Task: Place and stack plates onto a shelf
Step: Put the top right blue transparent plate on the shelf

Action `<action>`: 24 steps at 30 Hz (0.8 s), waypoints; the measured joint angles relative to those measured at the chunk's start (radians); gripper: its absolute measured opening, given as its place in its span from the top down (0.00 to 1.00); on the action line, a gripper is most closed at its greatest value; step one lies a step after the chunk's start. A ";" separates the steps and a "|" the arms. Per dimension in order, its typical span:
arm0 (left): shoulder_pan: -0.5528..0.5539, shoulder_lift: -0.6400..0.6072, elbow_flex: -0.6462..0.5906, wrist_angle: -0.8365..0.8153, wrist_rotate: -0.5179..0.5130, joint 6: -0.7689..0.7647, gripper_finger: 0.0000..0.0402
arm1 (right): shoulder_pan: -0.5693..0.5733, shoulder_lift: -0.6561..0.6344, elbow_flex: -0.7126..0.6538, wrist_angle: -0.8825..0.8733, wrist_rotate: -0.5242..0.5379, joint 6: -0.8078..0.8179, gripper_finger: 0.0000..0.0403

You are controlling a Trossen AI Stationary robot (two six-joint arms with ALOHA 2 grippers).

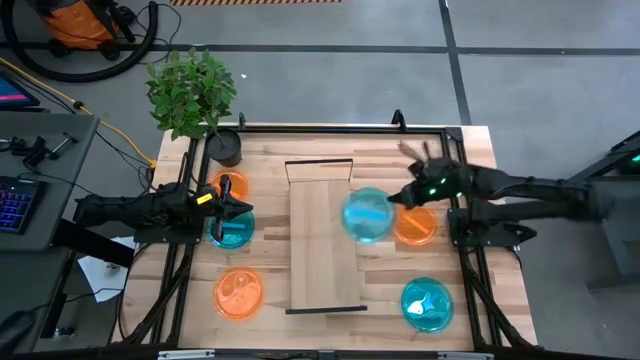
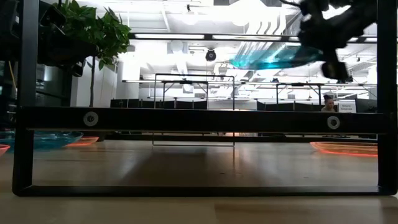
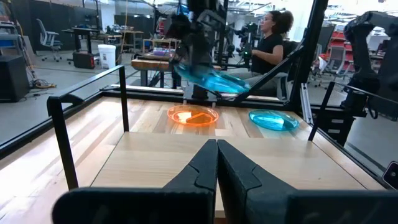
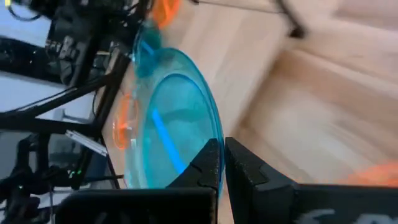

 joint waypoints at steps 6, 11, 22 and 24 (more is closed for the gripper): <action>0.000 0.000 0.000 0.000 0.000 0.000 1.00 | 0.201 0.264 -0.002 0.303 0.096 0.051 1.00; 0.000 0.000 0.000 0.000 0.000 0.000 1.00 | 0.271 0.442 -0.002 0.502 0.104 0.090 1.00; 0.000 0.000 0.000 0.000 0.000 0.000 1.00 | 0.403 0.680 0.005 0.821 0.105 0.106 1.00; 0.000 0.000 0.000 0.000 0.000 0.000 1.00 | 0.423 0.724 0.035 0.819 0.104 0.101 1.00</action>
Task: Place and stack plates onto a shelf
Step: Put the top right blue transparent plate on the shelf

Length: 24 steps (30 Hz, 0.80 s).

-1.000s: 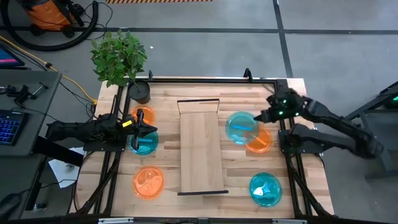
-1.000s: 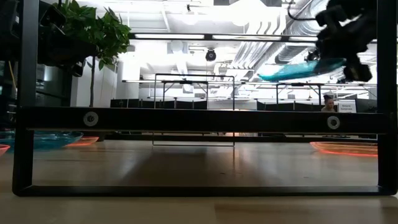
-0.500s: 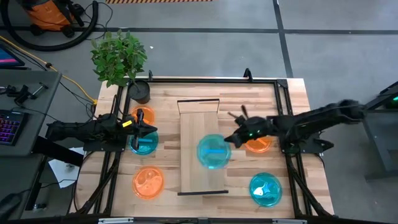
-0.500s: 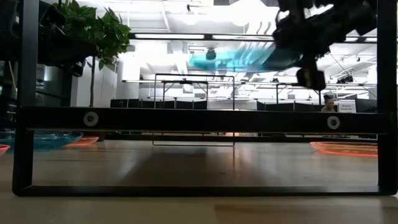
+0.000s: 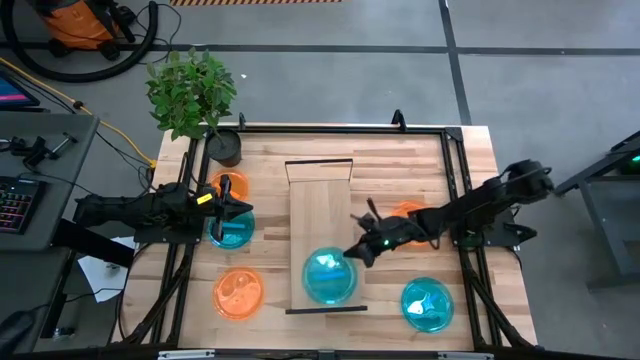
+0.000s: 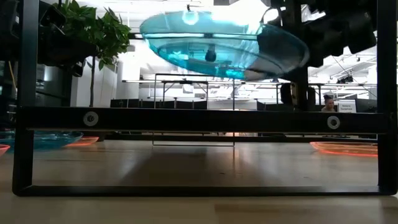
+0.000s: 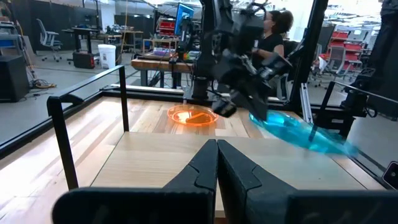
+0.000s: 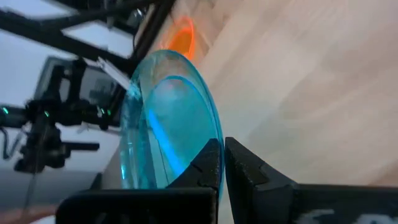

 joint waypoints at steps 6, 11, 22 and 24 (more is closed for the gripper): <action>0.000 0.000 0.000 0.000 0.000 0.000 1.00 | 0.033 0.110 0.148 -0.094 0.020 -0.040 1.00; 0.000 0.000 0.000 0.000 0.000 0.000 1.00 | 0.023 0.161 0.280 -0.308 0.070 -0.063 1.00; 0.000 0.000 0.000 0.000 0.000 0.000 1.00 | -0.002 0.161 0.383 -0.565 0.077 -0.017 1.00; 0.000 0.000 0.000 0.000 0.000 0.000 1.00 | 0.001 0.161 0.383 -0.566 0.065 -0.001 1.00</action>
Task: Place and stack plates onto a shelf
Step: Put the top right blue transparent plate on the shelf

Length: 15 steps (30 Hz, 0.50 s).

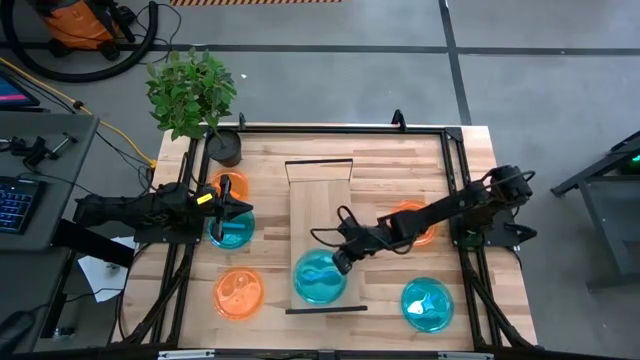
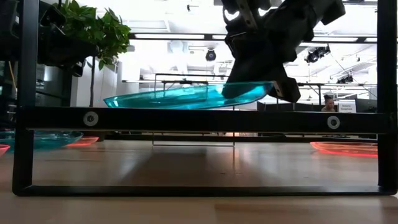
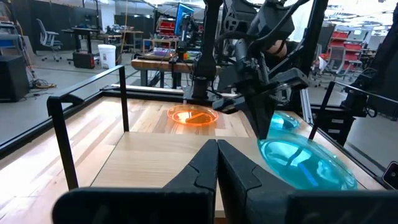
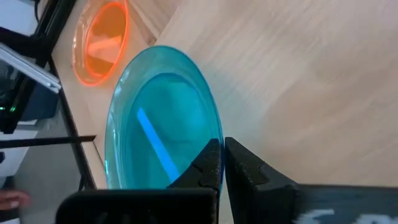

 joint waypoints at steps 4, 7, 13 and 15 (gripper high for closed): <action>0.000 0.000 0.000 0.000 0.000 0.000 1.00 | 0.005 0.000 -0.002 -0.007 -0.001 0.010 1.00; 0.000 0.000 0.000 0.000 0.000 0.000 1.00 | 0.004 0.000 -0.002 -0.010 0.010 -0.001 1.00; 0.000 0.000 0.000 0.000 0.000 0.000 1.00 | 0.004 0.000 -0.003 -0.022 -0.005 -0.003 1.00; 0.000 0.000 0.000 0.000 0.000 0.000 1.00 | 0.004 0.000 -0.003 -0.021 -0.031 0.000 0.99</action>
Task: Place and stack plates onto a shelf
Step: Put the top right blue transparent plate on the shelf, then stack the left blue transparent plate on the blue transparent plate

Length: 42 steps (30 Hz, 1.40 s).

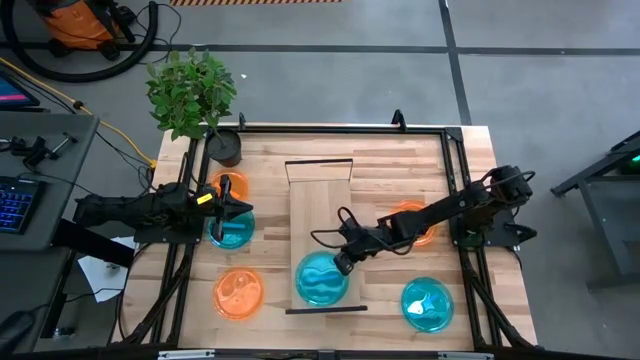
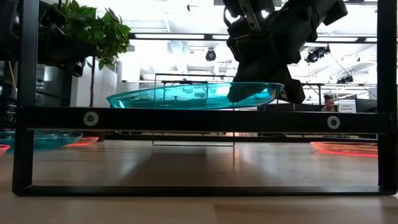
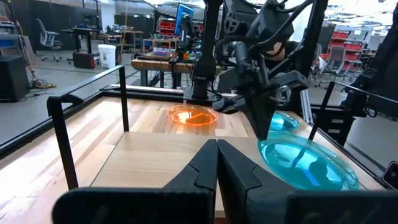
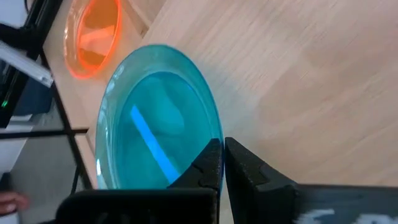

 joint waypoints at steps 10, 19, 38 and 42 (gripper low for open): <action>0.000 0.000 0.000 0.000 0.000 0.000 1.00 | -0.004 -0.073 -0.001 -0.110 -0.006 -0.084 0.68; 0.000 0.000 0.000 0.000 0.000 0.000 1.00 | -0.016 -0.319 -0.015 -0.474 0.118 -0.117 0.53; 0.000 0.000 0.000 0.002 0.000 -0.030 1.00 | 0.213 -0.698 -0.471 0.142 0.552 0.194 0.53; 0.000 0.000 0.000 0.061 -0.005 -0.263 1.00 | 0.200 -0.697 -0.460 0.172 0.553 0.151 0.53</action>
